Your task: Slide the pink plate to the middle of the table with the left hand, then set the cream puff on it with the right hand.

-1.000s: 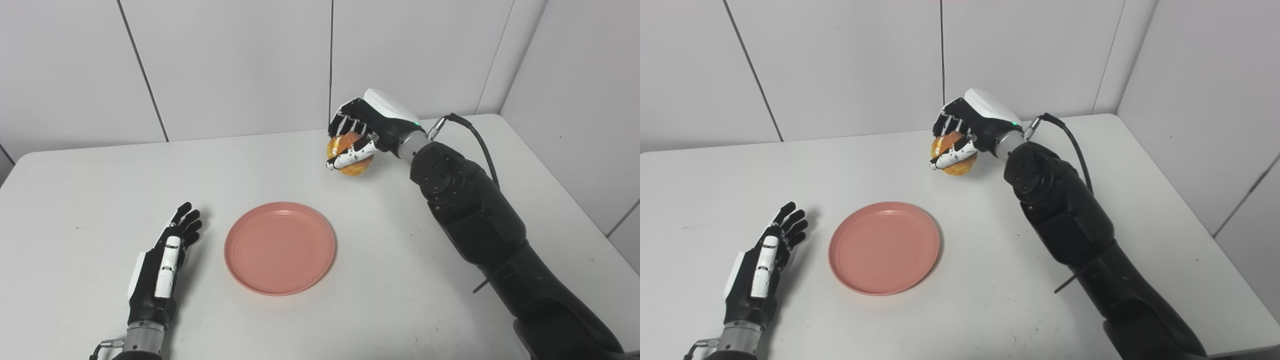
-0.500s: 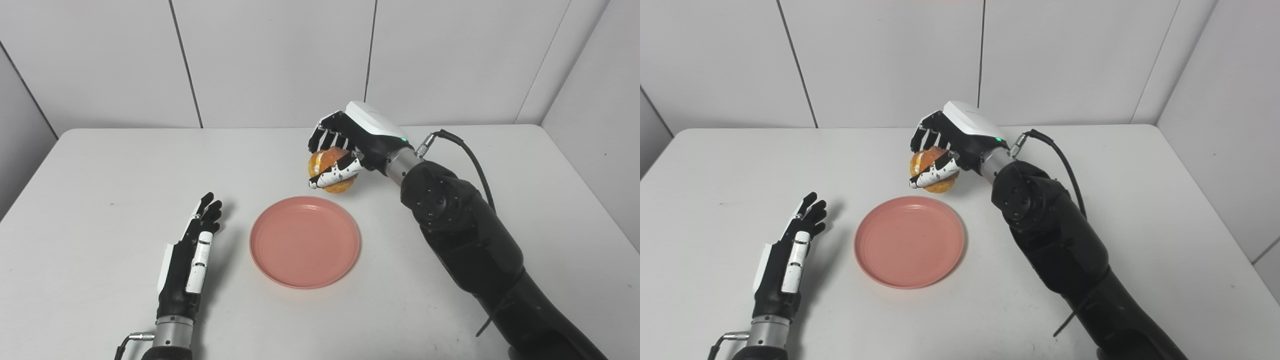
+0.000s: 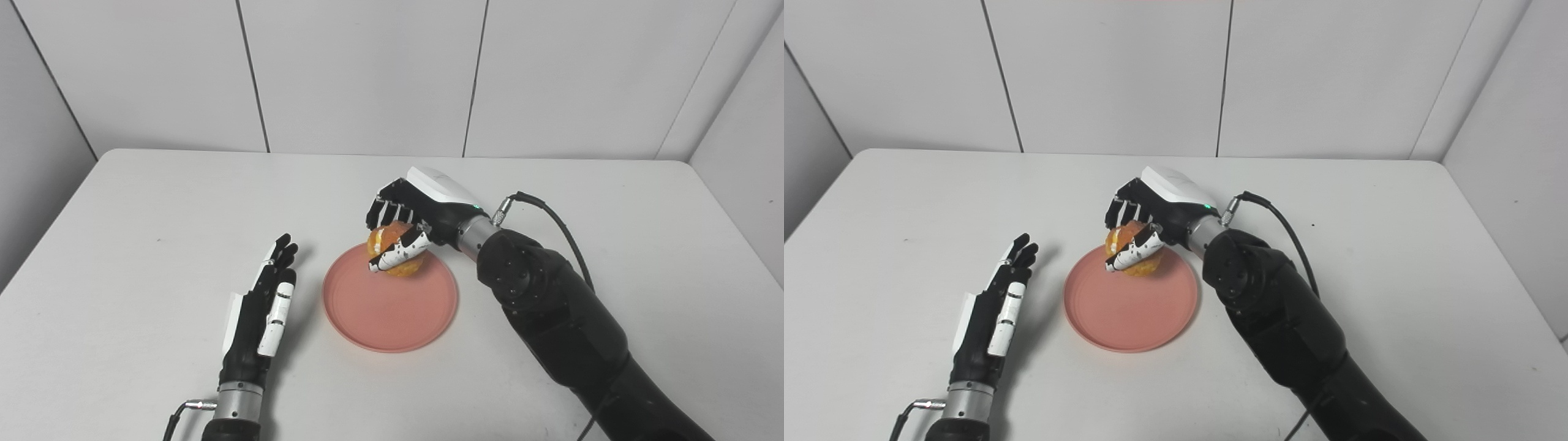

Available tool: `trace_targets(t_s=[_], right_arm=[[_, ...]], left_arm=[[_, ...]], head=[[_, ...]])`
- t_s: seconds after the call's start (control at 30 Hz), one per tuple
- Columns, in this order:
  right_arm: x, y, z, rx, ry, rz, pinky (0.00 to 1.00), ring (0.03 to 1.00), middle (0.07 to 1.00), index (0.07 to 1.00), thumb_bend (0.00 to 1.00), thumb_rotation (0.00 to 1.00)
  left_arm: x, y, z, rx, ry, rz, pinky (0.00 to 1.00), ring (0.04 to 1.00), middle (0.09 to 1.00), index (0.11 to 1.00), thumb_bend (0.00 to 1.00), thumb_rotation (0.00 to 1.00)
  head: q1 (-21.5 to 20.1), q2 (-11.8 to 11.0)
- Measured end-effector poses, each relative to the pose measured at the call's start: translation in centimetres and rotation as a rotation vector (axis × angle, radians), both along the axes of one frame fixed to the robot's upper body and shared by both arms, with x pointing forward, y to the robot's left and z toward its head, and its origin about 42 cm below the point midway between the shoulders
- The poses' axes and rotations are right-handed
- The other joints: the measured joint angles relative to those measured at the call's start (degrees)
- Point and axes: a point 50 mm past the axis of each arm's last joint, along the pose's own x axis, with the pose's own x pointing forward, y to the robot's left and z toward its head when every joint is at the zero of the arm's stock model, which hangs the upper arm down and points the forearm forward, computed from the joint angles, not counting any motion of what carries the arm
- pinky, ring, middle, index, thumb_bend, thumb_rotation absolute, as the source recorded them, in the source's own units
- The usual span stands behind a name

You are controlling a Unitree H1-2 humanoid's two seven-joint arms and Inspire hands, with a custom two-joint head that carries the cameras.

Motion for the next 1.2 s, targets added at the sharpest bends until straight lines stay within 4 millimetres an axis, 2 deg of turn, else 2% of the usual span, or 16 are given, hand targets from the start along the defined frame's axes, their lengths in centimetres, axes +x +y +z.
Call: trace_targets(t_s=[0.57,0.6,0.63,0.73,0.87,1.07,1.2], right_arm=[[0.1,0.7,-5.0,-0.033,0.116,0.022,0.31,0.389,0.454,0.487,0.51,0.12],[0.1,0.7,-5.1,-0.035,0.115,0.025,0.33,0.403,0.448,0.513,0.52,0.05],[0.1,0.7,-5.2,-0.038,0.112,0.03,0.33,0.407,0.446,0.521,0.52,0.03],[0.0,0.8,-5.9,-0.059,0.112,0.033,0.32,0.399,0.44,0.527,0.52,0.0],[0.0,0.8,-6.1,-0.063,0.101,0.03,0.31,0.393,0.436,0.526,0.52,0.0],[-0.2,0.9,-6.3,-0.072,0.066,0.041,0.37,0.449,0.474,0.5,0.53,0.0],[-0.5,0.9,-6.4,-0.069,0.053,0.046,0.37,0.457,0.463,0.523,0.52,0.0]], left_arm=[[-0.2,-0.9,-0.1,-0.022,0.046,-0.007,0.92,0.93,0.922,0.897,0.53,1.0],[-0.2,-0.9,-0.1,-0.022,0.047,-0.007,0.92,0.93,0.921,0.896,0.53,1.0],[-0.2,-0.9,-0.1,-0.022,0.048,-0.007,0.92,0.929,0.92,0.895,0.52,1.0],[-0.2,-1.0,-0.1,-0.023,0.053,-0.01,0.91,0.926,0.917,0.893,0.52,1.0],[-0.2,-1.1,-0.2,-0.024,0.058,-0.01,0.91,0.926,0.917,0.894,0.52,1.0],[-0.2,-1.1,-0.2,-0.025,0.057,-0.005,0.91,0.924,0.914,0.891,0.51,1.0],[-0.2,-1.1,-0.2,-0.025,0.057,-0.003,0.91,0.927,0.916,0.892,0.51,1.0]], head=[[1.14,0.88],[1.14,0.88],[1.14,0.97],[1.23,1.05],[1.05,1.05],[1.14,0.97],[1.32,0.97]])
